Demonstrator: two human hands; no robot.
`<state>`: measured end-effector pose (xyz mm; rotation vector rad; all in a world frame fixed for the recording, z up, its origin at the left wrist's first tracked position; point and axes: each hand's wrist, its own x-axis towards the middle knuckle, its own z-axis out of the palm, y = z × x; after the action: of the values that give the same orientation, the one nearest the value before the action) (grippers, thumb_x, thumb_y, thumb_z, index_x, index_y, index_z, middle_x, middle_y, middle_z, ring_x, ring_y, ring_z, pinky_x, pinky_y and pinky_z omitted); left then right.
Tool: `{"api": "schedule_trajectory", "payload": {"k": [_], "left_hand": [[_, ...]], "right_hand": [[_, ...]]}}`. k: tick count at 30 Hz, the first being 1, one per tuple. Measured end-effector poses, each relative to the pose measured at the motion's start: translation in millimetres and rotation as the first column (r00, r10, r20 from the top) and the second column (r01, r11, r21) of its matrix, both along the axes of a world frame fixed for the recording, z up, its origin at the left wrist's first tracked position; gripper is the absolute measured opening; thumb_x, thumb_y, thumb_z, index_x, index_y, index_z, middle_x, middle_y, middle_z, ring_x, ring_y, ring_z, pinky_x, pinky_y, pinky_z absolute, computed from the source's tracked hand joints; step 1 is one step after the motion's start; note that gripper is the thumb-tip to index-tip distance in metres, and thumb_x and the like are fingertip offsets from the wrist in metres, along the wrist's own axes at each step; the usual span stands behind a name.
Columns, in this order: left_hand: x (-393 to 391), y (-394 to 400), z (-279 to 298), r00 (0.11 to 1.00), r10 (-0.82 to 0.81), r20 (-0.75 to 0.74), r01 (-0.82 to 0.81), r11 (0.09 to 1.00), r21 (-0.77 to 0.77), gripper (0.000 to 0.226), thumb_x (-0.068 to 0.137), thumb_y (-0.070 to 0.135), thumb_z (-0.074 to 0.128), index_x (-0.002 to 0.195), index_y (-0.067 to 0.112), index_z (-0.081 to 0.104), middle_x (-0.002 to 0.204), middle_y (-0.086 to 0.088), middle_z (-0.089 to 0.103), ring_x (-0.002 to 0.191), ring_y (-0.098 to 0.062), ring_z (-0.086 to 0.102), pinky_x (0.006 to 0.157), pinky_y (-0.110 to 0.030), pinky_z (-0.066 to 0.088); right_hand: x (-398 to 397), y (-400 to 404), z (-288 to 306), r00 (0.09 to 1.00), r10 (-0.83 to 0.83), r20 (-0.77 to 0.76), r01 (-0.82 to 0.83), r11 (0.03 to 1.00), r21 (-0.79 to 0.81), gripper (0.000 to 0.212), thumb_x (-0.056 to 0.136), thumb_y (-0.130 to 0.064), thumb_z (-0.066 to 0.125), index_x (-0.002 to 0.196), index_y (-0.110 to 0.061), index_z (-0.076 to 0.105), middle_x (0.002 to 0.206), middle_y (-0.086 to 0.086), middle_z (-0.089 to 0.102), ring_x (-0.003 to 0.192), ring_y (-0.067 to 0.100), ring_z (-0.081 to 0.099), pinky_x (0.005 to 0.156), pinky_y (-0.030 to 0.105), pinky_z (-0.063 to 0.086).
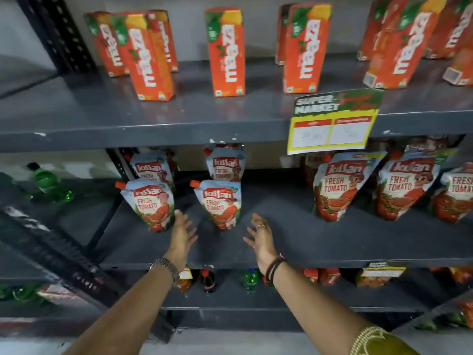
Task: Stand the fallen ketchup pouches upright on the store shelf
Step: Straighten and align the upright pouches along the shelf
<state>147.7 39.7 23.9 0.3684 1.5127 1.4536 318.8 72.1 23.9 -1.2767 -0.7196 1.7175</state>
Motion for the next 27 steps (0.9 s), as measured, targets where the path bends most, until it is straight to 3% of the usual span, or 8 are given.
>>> {"api": "schedule_trajectory", "payload": {"k": [5, 10, 13, 17, 20, 22, 24, 27], "left_hand": [[2, 12, 17, 0.969, -0.218, 0.116, 0.212, 0.975, 0.064, 0.077, 0.087, 0.066, 0.016, 0.15, 0.022, 0.012, 0.159, -0.011, 0.014, 0.144, -0.035, 0.02, 0.118, -0.046, 0.02], [19, 19, 22, 0.933, -0.319, 0.164, 0.277, 0.932, 0.236, 0.067, 0.09, 0.062, 0.01, 0.138, 0.024, 0.037, 0.143, -0.007, 0.043, 0.132, -0.028, 0.042, 0.104, -0.04, 0.038], [22, 23, 21, 0.938, -0.294, 0.186, 0.24, 0.934, 0.267, 0.066, 0.092, 0.059, 0.011, 0.14, 0.021, 0.035, 0.126, -0.001, 0.048, 0.125, -0.024, 0.045, 0.098, -0.037, 0.038], [24, 28, 17, 0.941, -0.298, 0.159, 0.249, 0.93, 0.271, 0.056, 0.092, 0.059, 0.011, 0.126, 0.028, 0.042, 0.129, -0.002, 0.05, 0.116, -0.019, 0.049, 0.098, -0.035, 0.039], [23, 30, 14, 0.935, -0.314, 0.165, 0.259, 0.923, 0.285, 0.06, 0.091, 0.06, 0.011, 0.132, 0.026, 0.039, 0.143, -0.007, 0.044, 0.122, -0.021, 0.047, 0.102, -0.035, 0.038], [22, 29, 11, 0.941, -0.292, 0.172, 0.236, 0.929, 0.283, 0.064, 0.092, 0.059, 0.012, 0.143, 0.024, 0.029, 0.15, -0.009, 0.035, 0.135, -0.026, 0.038, 0.108, -0.037, 0.033], [18, 25, 3, 0.953, -0.214, 0.217, 0.156, 0.954, 0.254, 0.068, 0.091, 0.06, 0.014, 0.149, 0.025, 0.015, 0.156, -0.012, 0.023, 0.142, -0.03, 0.028, 0.115, -0.04, 0.025], [-2, 14, -13, 0.956, -0.01, 0.293, -0.043, 0.984, 0.172, 0.072, 0.092, 0.058, 0.017, 0.148, 0.014, 0.02, 0.154, -0.017, 0.027, 0.139, -0.033, 0.033, 0.114, -0.042, 0.028]], "right_hand": [[-30, -1, 13, 0.987, -0.009, -0.16, -0.002, 0.997, -0.071, 0.047, 0.099, -0.033, 0.031, 0.145, -0.027, 0.026, 0.154, 0.004, 0.03, 0.137, 0.03, 0.037, 0.107, 0.051, 0.034], [-50, 10, 18, 0.985, 0.02, -0.169, -0.03, 0.998, -0.057, 0.04, 0.096, -0.047, 0.029, 0.12, -0.024, 0.052, 0.12, 0.005, 0.06, 0.127, 0.032, 0.048, 0.111, 0.053, 0.032], [-56, 20, 14, 0.987, -0.006, -0.162, -0.007, 0.997, -0.081, 0.037, 0.095, -0.048, 0.032, 0.106, -0.024, 0.058, 0.101, -0.001, 0.061, 0.124, 0.031, 0.051, 0.11, 0.053, 0.034], [-53, 28, 16, 0.988, -0.024, -0.15, 0.012, 0.997, -0.08, 0.042, 0.095, -0.046, 0.034, 0.125, -0.023, 0.05, 0.114, 0.003, 0.057, 0.125, 0.031, 0.05, 0.109, 0.053, 0.035], [-49, 28, 12, 0.991, -0.039, -0.124, 0.031, 0.997, -0.069, 0.044, 0.096, -0.044, 0.033, 0.136, -0.027, 0.041, 0.126, 0.002, 0.054, 0.126, 0.029, 0.049, 0.105, 0.052, 0.038], [-47, 25, 8, 0.993, -0.047, -0.108, 0.039, 0.997, -0.074, 0.042, 0.097, -0.041, 0.033, 0.134, -0.026, 0.043, 0.127, 0.0, 0.051, 0.128, 0.026, 0.048, 0.101, 0.049, 0.041], [-47, 19, 1, 0.994, -0.064, -0.091, 0.055, 0.993, -0.1, 0.027, 0.097, -0.033, 0.034, 0.115, -0.021, 0.052, 0.124, 0.001, 0.05, 0.128, 0.026, 0.047, 0.094, 0.046, 0.045], [-50, 8, -13, 0.997, -0.054, -0.06, 0.045, 0.989, -0.144, 0.028, 0.096, -0.024, 0.037, 0.116, -0.012, 0.053, 0.135, 0.01, 0.052, 0.124, 0.028, 0.049, 0.089, 0.041, 0.048]]}}
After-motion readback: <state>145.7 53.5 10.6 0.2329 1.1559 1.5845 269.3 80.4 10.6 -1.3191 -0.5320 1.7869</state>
